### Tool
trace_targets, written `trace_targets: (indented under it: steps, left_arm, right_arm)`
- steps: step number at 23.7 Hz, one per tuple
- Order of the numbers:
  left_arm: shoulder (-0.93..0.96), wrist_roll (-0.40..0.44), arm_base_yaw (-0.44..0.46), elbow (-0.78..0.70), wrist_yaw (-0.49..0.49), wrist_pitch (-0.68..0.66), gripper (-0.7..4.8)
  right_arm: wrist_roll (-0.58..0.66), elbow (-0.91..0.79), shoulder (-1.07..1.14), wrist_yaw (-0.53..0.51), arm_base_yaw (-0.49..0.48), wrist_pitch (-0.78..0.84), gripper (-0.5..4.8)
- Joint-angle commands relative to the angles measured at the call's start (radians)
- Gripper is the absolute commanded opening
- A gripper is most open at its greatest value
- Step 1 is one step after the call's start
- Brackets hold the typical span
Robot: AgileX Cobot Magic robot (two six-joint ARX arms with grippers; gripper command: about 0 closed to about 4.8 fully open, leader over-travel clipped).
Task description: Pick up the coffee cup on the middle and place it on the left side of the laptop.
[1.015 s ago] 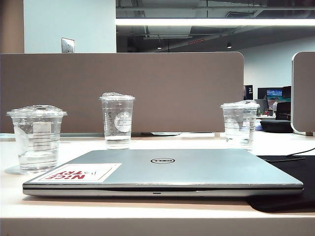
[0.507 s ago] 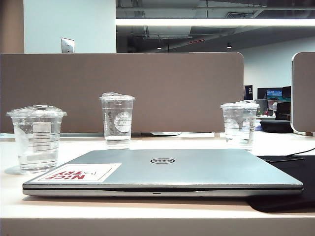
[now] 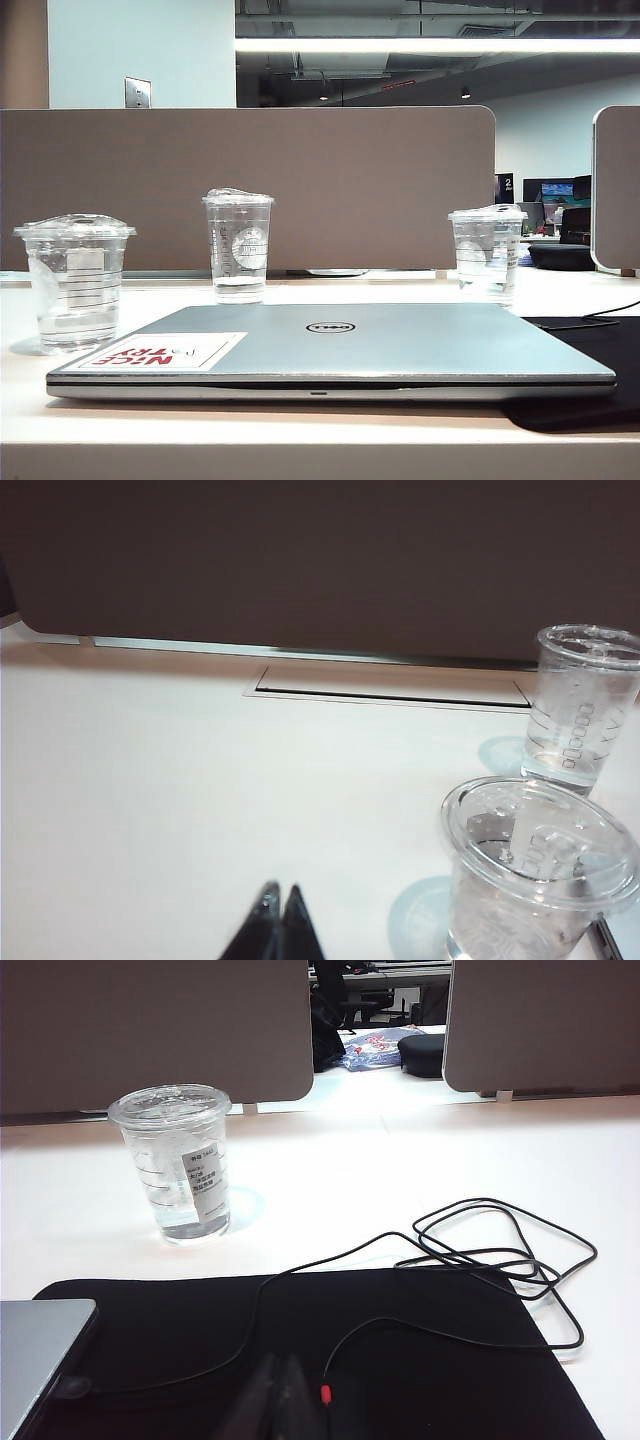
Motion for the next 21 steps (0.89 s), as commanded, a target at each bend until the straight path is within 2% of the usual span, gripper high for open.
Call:
trace_targets:
  steps: [1,9,17,21]
  left_arm:
    - [0.001,0.000,0.001,0.005,-0.008,0.010,-0.05]
    - [0.001,0.000,0.001,0.005,-0.032,0.005,-0.05]
    - [0.001,0.000,0.001,0.003,-0.025,-0.004,-0.05]
    - [0.001,-0.001,0.001,0.003,-0.025,-0.015,-0.05]
  right_arm:
    - [0.000,-0.004,-0.001,0.002,0.002,0.016,-0.05]
    - [0.000,-0.004,-0.001,0.006,0.014,0.016,-0.05]
    - [0.000,-0.004,-0.001,0.005,0.140,0.016,-0.05]
    - [0.000,-0.004,-0.001,0.005,0.149,0.016,-0.05]
